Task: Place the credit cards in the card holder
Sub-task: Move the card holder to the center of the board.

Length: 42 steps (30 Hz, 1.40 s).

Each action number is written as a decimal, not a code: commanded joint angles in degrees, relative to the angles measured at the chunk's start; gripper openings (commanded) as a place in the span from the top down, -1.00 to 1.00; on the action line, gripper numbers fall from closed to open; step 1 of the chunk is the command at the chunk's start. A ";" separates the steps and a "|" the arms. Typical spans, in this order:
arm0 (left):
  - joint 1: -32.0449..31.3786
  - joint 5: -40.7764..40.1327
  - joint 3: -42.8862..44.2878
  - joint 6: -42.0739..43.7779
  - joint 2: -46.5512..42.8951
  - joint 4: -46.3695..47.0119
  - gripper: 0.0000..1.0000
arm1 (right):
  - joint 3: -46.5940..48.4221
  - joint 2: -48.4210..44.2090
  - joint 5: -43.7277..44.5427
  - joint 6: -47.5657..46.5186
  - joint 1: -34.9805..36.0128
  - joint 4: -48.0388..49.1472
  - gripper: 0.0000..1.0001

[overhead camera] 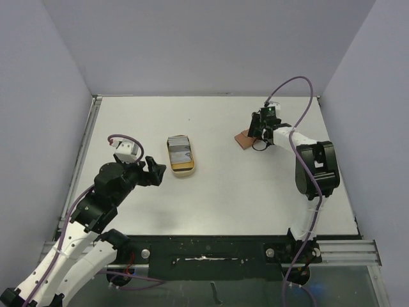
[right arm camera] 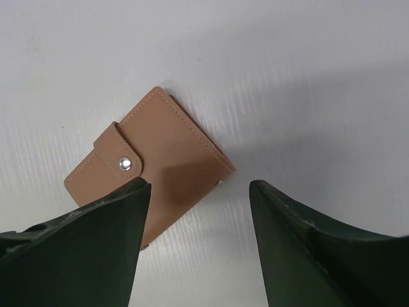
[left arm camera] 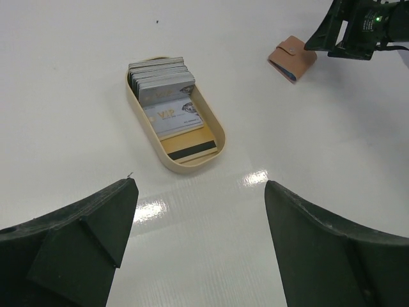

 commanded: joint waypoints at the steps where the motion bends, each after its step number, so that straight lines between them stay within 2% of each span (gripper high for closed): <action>1: 0.37 0.08 0.16 1.54 -0.39 2.70 -0.61 | 5.24 2.30 -7.73 -6.70 -2.18 3.02 -0.29; 10: 0.89 0.77 0.07 2.03 -0.14 3.04 -0.60 | 5.44 5.27 -15.30 -9.42 -5.15 0.52 -0.23; 15: 0.99 0.66 0.33 1.97 1.57 3.17 -0.57 | 3.51 4.26 -13.59 -7.52 -4.95 -2.75 -0.13; 20: 0.99 2.20 1.24 1.48 4.18 2.38 -0.50 | 0.64 2.10 -8.31 -5.43 -3.10 -6.26 -0.04; 26: 0.92 3.27 1.18 0.25 5.15 2.30 -0.43 | -5.44 -1.59 -7.54 -2.48 -1.15 -6.20 0.05; 33: 0.43 4.45 1.01 -2.34 5.86 2.35 -0.29 | -12.83 -6.78 -1.79 6.85 6.32 -10.84 0.13; 37: 0.29 7.03 0.93 -5.43 6.64 2.76 -0.21 | -19.64 -12.92 -2.46 14.42 9.70 -10.91 0.15; 42: 0.12 8.97 -0.62 -7.11 5.85 4.26 -0.20 | -23.87 -18.43 -2.72 20.63 17.47 -11.78 0.13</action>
